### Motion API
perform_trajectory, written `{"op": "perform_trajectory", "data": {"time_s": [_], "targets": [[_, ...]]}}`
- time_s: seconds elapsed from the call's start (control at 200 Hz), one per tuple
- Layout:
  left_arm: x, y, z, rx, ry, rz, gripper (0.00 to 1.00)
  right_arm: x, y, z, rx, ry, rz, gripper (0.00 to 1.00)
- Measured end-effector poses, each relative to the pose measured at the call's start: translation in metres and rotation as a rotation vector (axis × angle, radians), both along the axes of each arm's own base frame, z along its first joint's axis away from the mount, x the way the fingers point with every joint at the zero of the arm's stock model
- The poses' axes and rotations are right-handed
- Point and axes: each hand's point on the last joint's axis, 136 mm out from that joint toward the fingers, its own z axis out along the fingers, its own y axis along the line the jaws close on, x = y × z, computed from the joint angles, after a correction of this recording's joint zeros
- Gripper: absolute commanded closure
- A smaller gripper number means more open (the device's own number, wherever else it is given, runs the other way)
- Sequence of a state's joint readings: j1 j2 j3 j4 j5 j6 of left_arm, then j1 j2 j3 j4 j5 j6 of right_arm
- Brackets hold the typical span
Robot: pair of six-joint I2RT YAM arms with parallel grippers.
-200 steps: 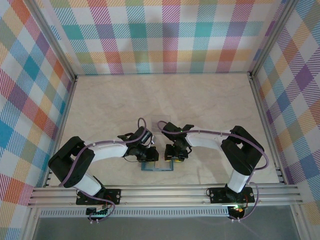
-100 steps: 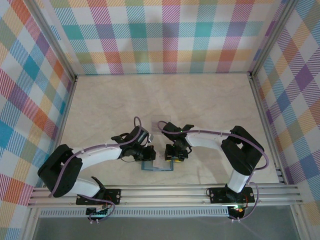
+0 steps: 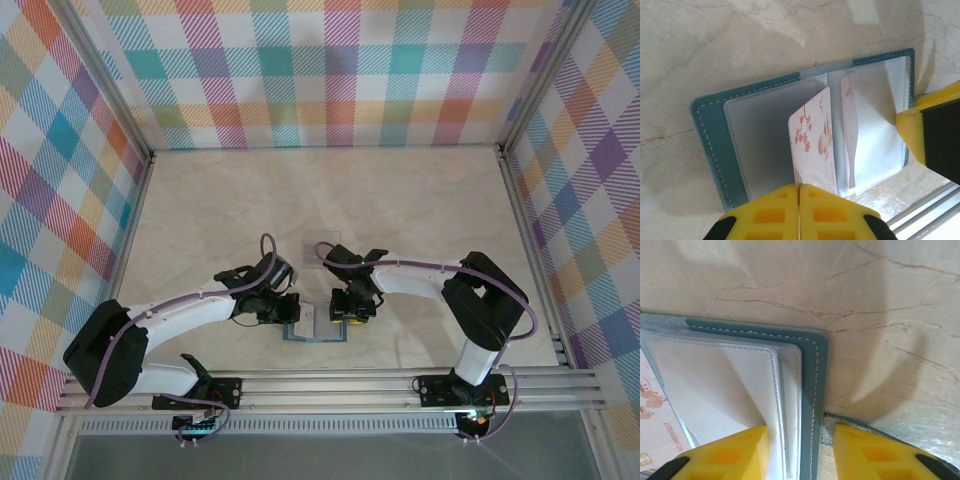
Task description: Take the credit cards out of the card holder
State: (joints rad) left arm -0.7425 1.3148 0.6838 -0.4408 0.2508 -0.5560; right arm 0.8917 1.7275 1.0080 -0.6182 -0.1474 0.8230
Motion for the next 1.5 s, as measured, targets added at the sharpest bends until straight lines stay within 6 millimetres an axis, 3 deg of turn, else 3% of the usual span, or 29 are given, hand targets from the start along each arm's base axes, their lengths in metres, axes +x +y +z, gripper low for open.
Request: {"op": "perform_trajectory", "data": {"time_s": [0.19, 0.63, 1.08, 1.26, 1.5], "targets": [[0.0, 0.001, -0.004, 0.011, 0.01, 0.0, 0.81, 0.0, 0.0, 0.0, 0.0, 0.0, 0.0, 0.61], [0.004, -0.013, -0.006, -0.003, 0.056, -0.014, 0.72, 0.0, 0.0, 0.0, 0.001, 0.0, 0.001, 0.61], [0.011, -0.007, 0.008, 0.0, 0.008, 0.047, 0.68, -0.015, 0.011, 0.013, 0.007, -0.024, 0.055, 0.6], [0.011, -0.004, 0.008, 0.009, 0.01, 0.062, 0.68, -0.009, 0.024, 0.021, 0.02, -0.046, 0.067, 0.58], [0.012, 0.016, 0.021, 0.056, -0.042, 0.102, 0.6, -0.009, 0.026, 0.014, -0.013, -0.032, 0.074, 0.59]]}}
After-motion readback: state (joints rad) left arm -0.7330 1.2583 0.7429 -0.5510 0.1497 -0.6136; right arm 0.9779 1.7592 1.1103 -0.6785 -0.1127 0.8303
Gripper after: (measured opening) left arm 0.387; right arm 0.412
